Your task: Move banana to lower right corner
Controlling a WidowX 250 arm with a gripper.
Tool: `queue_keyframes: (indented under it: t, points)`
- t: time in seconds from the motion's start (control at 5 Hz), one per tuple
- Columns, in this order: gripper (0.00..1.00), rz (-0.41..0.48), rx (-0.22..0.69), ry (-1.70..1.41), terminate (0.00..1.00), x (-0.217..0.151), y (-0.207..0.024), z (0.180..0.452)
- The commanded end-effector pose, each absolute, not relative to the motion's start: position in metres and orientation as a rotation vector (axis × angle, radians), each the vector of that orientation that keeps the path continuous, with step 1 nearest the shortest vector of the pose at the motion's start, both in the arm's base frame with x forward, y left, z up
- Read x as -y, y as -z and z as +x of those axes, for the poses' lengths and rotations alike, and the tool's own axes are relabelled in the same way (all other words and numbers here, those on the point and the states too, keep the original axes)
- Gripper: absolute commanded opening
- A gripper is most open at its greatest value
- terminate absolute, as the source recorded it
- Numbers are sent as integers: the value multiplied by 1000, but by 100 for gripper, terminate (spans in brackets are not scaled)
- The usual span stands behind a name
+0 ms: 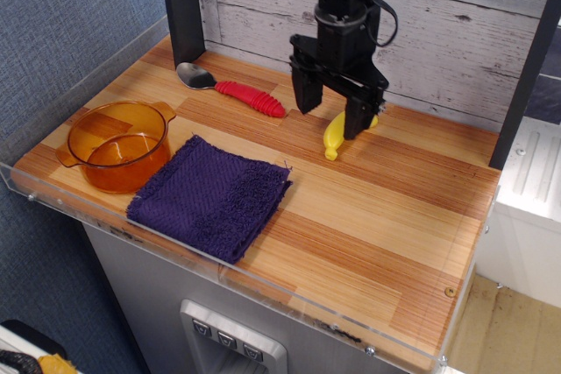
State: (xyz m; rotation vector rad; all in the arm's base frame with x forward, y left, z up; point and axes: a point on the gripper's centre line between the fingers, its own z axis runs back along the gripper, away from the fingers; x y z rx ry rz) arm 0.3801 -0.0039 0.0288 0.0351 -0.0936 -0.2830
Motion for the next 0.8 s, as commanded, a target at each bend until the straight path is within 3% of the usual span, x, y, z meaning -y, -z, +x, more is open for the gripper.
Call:
queue_keyframes:
  t: [0.0, 0.2, 0.4, 0.6]
  points:
    - [100, 36, 140, 301, 0, 12, -28, 389]
    - [100, 31, 144, 310, 0, 13, -27, 390]
    - [0, 26, 142, 297, 0, 11, -26, 389]
    - [0, 22, 141, 297, 0, 11, -27, 389]
